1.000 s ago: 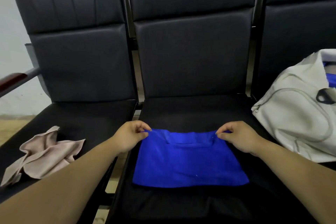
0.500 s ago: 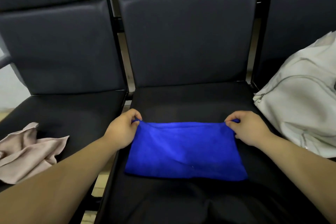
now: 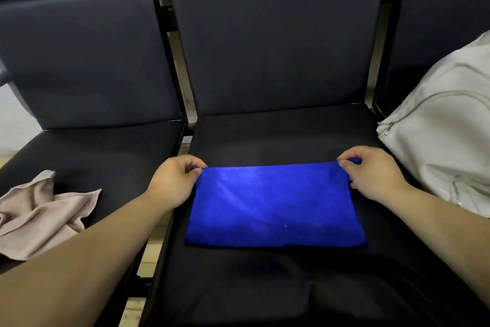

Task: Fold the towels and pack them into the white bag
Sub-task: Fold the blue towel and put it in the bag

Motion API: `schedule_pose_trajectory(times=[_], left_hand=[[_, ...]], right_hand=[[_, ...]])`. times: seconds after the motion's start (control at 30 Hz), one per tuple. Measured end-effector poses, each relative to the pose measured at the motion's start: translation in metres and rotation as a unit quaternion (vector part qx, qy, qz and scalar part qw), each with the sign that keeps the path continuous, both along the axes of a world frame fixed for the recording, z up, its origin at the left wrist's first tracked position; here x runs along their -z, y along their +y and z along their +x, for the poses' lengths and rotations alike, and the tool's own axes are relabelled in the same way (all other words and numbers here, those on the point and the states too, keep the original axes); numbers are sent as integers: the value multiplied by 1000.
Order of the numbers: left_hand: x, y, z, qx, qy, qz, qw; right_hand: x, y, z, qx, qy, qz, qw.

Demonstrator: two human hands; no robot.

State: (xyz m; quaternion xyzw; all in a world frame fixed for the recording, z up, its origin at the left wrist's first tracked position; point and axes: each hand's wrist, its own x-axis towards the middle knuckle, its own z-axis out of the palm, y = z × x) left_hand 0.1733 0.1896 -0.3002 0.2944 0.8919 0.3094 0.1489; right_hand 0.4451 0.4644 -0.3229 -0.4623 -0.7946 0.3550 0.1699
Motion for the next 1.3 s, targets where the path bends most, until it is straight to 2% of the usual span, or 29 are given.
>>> schedule_pose_trajectory(times=[0.13,0.4,0.53,0.6,0.63,0.7,0.77,0.83,0.9,1.03,1.13,1.23,1.3], left_hand=[[3,3,1,-11,20,6,1000],[3,4,11,-16,113,-11,993],[-11,5,37,28,244,-65,967],[-14,9,61,104,200,-68,972],[-12,11,75,153,153,-80,973],[0,12,101,253,90,-135,954],[13,13,115,307,122,-201,922],[16,18,114,304,179,-241,904],[16,27,106,286,215,-266,895],[16,38,98,253,211,-311,891],[11,34,113,264,227,-260,901],[4,21,141,311,130,-126,933],[1,10,158,351,87,-93,928]], right_hand=[[0,0,0,-1,-15,28,999],[-8,-4,2,-19,-82,87,993],[-18,-9,6,-61,-90,199,974],[-24,-16,6,-110,-85,245,960],[-26,-19,7,-146,-90,243,955],[-27,-24,10,-242,-147,207,937],[-24,-26,16,-308,-228,194,903],[-24,-29,24,-315,-265,197,890],[-25,-37,35,-314,-267,197,890],[-28,-62,58,-374,-227,119,891],[-28,-68,72,-386,-183,82,900],[-29,-65,78,-389,-128,94,907],[-27,-66,81,-407,-111,91,902]])
